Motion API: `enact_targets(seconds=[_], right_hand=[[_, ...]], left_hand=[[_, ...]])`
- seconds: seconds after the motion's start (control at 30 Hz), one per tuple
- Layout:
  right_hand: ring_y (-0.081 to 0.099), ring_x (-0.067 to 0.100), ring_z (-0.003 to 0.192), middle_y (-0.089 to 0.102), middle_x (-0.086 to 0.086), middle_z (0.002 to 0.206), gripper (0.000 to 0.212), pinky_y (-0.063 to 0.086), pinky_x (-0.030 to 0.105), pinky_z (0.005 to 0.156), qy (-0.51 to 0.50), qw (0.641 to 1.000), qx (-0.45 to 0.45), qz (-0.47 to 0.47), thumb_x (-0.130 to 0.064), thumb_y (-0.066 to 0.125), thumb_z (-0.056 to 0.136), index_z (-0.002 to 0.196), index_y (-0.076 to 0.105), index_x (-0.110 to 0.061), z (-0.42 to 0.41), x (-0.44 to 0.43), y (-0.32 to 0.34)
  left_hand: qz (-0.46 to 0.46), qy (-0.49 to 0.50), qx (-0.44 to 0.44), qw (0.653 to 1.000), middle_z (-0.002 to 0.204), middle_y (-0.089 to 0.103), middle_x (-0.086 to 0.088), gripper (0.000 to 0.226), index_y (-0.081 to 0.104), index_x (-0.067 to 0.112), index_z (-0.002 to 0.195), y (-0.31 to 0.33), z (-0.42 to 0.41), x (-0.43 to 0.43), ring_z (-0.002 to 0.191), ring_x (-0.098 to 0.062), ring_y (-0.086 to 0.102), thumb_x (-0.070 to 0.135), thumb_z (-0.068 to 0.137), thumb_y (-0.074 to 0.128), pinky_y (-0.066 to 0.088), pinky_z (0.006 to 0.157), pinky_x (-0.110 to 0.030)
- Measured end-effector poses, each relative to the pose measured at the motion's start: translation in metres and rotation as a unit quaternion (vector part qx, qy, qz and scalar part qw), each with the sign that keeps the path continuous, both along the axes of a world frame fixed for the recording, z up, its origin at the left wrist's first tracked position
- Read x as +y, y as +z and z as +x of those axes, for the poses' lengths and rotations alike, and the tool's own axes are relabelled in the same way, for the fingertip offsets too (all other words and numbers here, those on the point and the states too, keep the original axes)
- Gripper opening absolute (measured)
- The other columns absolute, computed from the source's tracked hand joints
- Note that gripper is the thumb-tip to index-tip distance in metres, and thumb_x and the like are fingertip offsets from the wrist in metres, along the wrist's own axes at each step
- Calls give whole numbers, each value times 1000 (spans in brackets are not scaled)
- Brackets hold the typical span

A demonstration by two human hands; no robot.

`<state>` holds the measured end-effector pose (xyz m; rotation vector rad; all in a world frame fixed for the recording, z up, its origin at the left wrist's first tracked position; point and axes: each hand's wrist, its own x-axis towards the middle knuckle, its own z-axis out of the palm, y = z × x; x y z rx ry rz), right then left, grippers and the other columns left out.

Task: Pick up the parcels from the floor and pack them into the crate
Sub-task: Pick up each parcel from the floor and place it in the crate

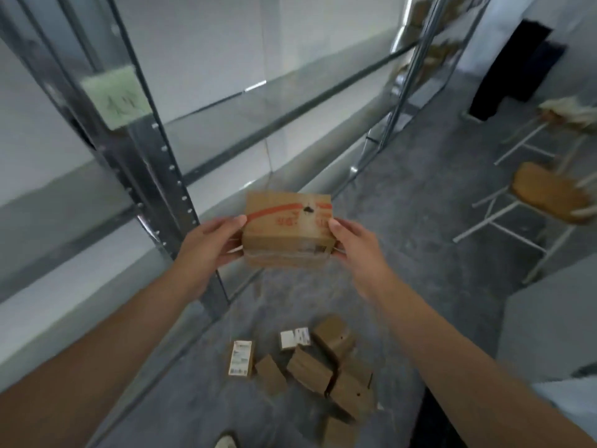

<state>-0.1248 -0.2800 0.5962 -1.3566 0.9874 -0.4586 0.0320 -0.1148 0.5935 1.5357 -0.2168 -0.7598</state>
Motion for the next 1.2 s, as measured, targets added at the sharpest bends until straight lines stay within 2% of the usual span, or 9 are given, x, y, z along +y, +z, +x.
enact_targets(seconds=[0.1, 0.23, 0.37, 0.47, 0.57, 0.67, 0.93, 1.03, 1.2], right_hand=[[68, 17, 95, 72, 8, 109, 23, 55, 33, 93, 37, 997, -39, -55, -8, 56, 97, 118, 65, -10, -2, 6, 63], [69, 16, 100, 74, 2, 105, 29, 52, 37, 98, 117, 983, -47, -132, -6, 62, 92, 118, 69, -18, -10, 18, 110], [68, 23, 103, 72, 10, 104, 28, 54, 35, 94, 164, 978, -88, -90, 5, 60, 88, 111, 67, -9, -9, 37, 141], [70, 24, 97, 73, 9, 95, 6, 56, 32, 84, 205, 970, -128, -38, -11, 57, 96, 97, 59, -5, 1, 63, 149], [72, 21, 94, 75, 7, 99, 38, 58, 36, 84, 262, 958, -116, -9, -41, 63, 92, 105, 60, -5, 21, 103, 142], [71, 18, 89, 73, 10, 102, 37, 57, 32, 79, 295, 949, -104, 34, -35, 70, 87, 105, 60, -4, 38, 153, 135], [72, 15, 94, 75, 1, 105, 35, 57, 28, 79, 462, 880, -103, 31, -26, 69, 86, 120, 64, -17, 84, 304, 139], [71, 19, 99, 73, 3, 109, 48, 55, 34, 89, 508, 856, -92, 7, -33, 75, 76, 121, 64, -18, 101, 386, 131], [71, 23, 101, 73, 6, 108, 33, 53, 39, 94, 586, 809, -46, 14, -24, 74, 83, 115, 67, -19, 119, 544, 96]], left_hand=[[-34, 6, -69, 997, 108, 73, 0, 33, 68, 23, 119, 68, -8, 17, 94, -15, 72, 29, 87, 71, 57, 84, -31], [-18, 27, -163, 986, 112, 68, 12, 21, 70, 45, 103, 112, -23, 51, 106, -10, 64, 43, 82, 73, 47, 96, -29], [-27, 49, -193, 980, 118, 66, 13, 40, 64, 35, 126, 125, -48, 91, 106, 0, 62, 26, 87, 70, 46, 85, -13], [-45, 101, -211, 971, 116, 66, 10, 51, 62, 33, 129, 117, -70, 130, 105, -1, 64, 6, 86, 68, 50, 85, -12], [-32, 174, -222, 959, 119, 62, 1, 55, 62, 26, 131, 112, -88, 178, 107, -5, 65, -3, 85, 67, 52, 84, -11], [-29, 217, -239, 946, 117, 64, -5, 58, 64, 23, 128, 117, -101, 231, 112, -11, 64, -12, 82, 64, 51, 95, -19], [-75, 372, -168, 910, 111, 73, -4, 22, 73, 13, 111, 124, -114, 385, 107, -21, 68, 17, 96, 57, 51, 98, -35], [-72, 433, -148, 886, 105, 73, -7, 17, 72, 12, 101, 108, -120, 458, 104, -24, 68, 22, 94, 61, 55, 94, -34], [-50, 521, -100, 846, 103, 73, -10, 21, 71, 10, 100, 70, -149, 599, 101, -25, 69, 28, 89, 68, 56, 90, -33]])
